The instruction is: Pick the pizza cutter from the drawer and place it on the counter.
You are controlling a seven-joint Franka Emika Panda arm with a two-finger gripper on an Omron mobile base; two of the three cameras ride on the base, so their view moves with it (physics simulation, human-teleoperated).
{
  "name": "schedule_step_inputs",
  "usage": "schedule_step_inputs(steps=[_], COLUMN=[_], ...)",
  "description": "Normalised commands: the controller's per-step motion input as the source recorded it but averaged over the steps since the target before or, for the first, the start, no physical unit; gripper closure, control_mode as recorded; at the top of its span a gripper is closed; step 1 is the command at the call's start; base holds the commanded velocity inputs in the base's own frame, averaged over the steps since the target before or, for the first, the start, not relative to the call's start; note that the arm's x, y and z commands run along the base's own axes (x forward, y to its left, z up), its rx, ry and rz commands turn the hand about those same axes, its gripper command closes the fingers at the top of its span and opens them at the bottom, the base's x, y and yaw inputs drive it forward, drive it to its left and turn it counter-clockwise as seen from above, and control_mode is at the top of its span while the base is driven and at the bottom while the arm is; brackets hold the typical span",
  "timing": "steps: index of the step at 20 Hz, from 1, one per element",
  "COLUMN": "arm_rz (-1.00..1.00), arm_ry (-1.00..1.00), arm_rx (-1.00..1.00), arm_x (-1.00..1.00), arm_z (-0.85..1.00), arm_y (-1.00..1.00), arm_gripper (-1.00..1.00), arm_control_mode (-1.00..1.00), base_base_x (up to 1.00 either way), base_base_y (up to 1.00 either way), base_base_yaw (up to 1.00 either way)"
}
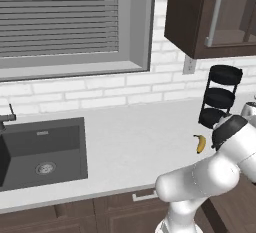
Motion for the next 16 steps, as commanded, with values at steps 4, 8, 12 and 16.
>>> schedule_step_inputs(steps=[4,8,12,16], arm_rz=[0.08,0.06,0.04,0.03], arm_ry=[0.0,0.02,0.02,0.0], arm_rx=[0.0,0.0,0.0,0.0], arm_x=[-0.01,0.0,0.0,0.08], arm_z=[-0.07,-0.19,-0.26,-0.26], arm_y=[0.29,0.27,0.18,0.0], arm_gripper=[1.0,1.0,1.0,1.0], arm_control_mode=[-1.0,-1.0,-1.0,-1.0], base_base_x=[0.0,0.0,0.0,0.0], base_base_y=[0.0,0.0,0.0,0.0], base_base_yaw=[0.0,0.0,0.0,0.0])
